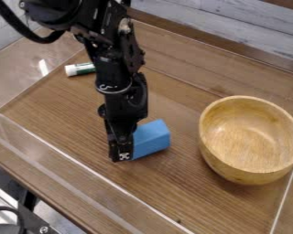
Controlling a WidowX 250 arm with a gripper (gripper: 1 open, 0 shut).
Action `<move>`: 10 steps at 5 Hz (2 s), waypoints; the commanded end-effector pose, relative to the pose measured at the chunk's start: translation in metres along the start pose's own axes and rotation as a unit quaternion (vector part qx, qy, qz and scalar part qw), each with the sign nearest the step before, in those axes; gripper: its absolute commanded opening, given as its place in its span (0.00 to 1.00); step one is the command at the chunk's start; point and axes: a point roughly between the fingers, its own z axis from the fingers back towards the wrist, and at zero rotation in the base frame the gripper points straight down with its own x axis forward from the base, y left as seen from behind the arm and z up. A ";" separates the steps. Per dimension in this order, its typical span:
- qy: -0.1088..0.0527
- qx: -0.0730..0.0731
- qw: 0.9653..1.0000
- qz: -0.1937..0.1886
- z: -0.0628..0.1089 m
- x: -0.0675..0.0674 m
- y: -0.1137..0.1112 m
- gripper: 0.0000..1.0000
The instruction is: Put the blue block in the brown bowl
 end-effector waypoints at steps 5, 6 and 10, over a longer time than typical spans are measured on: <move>-0.024 0.020 0.999 -0.009 0.009 0.016 0.010 0.00; -0.024 0.021 0.999 -0.008 0.009 0.017 0.012 0.00; -0.024 0.027 0.999 0.002 0.016 0.022 0.019 0.00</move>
